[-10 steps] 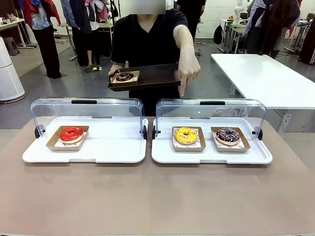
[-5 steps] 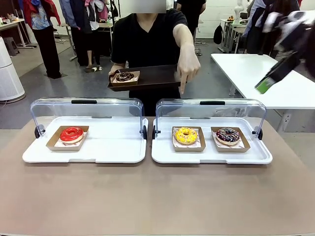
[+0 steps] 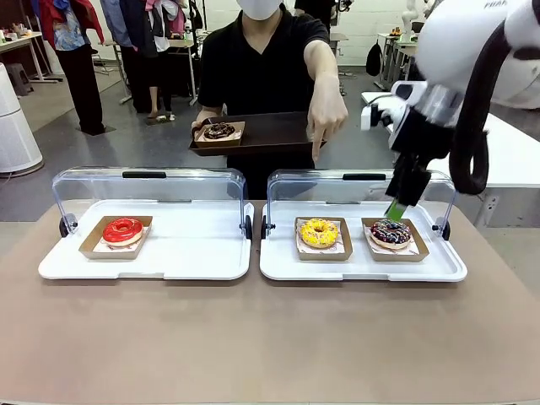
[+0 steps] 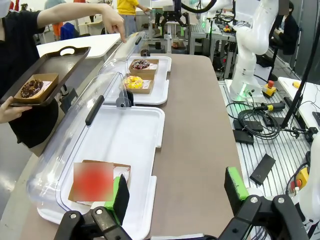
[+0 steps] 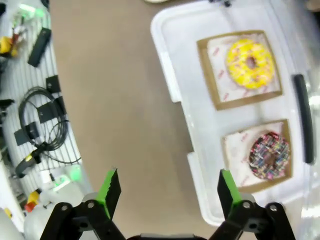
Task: Provide the desired donut to the person.
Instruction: Pick up and lift the Paper togo box containing the Donut pointed at by the person.
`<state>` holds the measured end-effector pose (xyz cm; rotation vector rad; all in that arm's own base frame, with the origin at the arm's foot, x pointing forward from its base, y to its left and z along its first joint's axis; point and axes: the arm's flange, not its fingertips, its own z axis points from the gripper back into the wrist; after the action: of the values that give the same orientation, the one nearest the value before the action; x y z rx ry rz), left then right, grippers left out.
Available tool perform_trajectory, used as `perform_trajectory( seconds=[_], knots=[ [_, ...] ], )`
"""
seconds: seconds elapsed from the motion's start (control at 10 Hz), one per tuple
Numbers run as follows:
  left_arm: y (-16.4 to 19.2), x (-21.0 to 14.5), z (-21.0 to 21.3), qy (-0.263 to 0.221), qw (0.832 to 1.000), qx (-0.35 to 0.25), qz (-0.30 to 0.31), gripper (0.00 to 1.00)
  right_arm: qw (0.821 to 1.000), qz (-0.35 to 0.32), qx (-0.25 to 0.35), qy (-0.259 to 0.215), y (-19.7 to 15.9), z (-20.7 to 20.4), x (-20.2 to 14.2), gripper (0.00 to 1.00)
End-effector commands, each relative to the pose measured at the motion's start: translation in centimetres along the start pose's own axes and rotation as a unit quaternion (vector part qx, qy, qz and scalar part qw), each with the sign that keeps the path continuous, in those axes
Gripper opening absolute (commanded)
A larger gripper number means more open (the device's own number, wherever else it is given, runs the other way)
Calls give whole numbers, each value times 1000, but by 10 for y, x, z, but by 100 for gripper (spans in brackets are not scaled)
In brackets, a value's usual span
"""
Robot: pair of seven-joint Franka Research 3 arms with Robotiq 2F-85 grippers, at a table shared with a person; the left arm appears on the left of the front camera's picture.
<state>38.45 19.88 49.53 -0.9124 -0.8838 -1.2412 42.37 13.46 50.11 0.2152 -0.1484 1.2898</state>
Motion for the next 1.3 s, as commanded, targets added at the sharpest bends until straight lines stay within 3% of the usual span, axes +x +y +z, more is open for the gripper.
perform_trajectory(
  seconds=[0.0,0.2,0.3,1.0,1.2],
  knots=[
    [-1,-1,0,-4,1000,5,-6,100,1000,21,19,-4,10,-18,-2,100],
    [-1,-1,0,-4,1000,5,-6,100,997,13,66,-33,24,-19,-13,100],
    [-1,-1,0,-4,1000,5,-6,100,1000,16,21,8,14,-23,4,100],
    [-1,-1,0,-4,1000,5,-6,100,999,18,31,0,16,-21,1,100],
    [-1,-1,0,-4,1000,5,-6,100,997,64,42,22,31,-49,16,100]
  ],
)
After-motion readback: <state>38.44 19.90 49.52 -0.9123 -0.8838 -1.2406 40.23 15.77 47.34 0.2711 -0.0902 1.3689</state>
